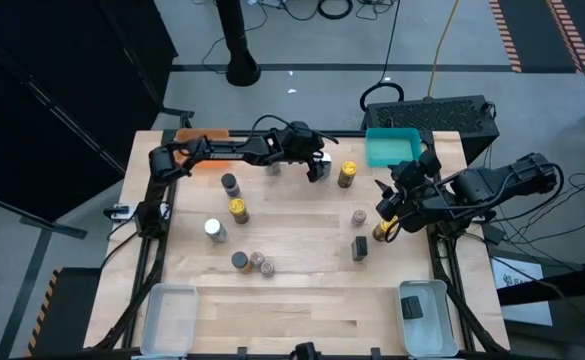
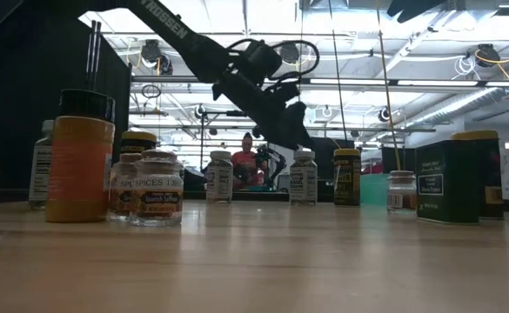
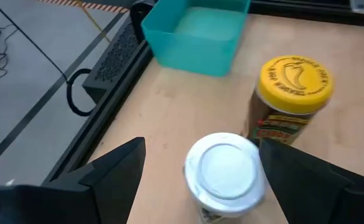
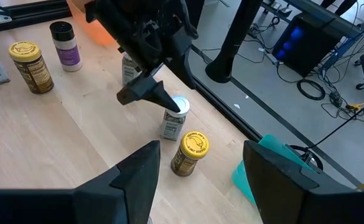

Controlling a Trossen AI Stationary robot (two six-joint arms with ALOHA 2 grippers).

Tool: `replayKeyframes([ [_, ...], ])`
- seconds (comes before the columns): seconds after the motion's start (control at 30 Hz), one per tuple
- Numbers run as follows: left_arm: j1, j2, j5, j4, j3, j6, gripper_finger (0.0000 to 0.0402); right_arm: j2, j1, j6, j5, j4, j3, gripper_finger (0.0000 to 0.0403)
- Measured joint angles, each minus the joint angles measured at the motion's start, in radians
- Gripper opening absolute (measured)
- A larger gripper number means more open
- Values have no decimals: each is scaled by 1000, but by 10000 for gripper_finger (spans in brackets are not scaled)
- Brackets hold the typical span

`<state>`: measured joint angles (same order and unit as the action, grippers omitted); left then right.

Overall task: Sort spices by type
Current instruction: Put the top right white seasoning bottle into the orange bin, then put the white seasoning bottle into the orange bin

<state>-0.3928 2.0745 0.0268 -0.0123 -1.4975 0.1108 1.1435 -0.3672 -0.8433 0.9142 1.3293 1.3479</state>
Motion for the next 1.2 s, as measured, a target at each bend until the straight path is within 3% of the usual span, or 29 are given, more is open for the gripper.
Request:
replayKeyframes([
  [0.23, 2, 31, 39, -35, -2, -2, 322, 0, 0, 0, 0, 0, 0, 215],
  [0.8, -7, 34, 17, 11, 2, 2, 322, 0, 0, -8, 0, 8, 0, 215],
  [1.2, -6, 34, 20, 39, 2, 119, 321, 0, 0, -8, 0, 8, 0, 215],
])
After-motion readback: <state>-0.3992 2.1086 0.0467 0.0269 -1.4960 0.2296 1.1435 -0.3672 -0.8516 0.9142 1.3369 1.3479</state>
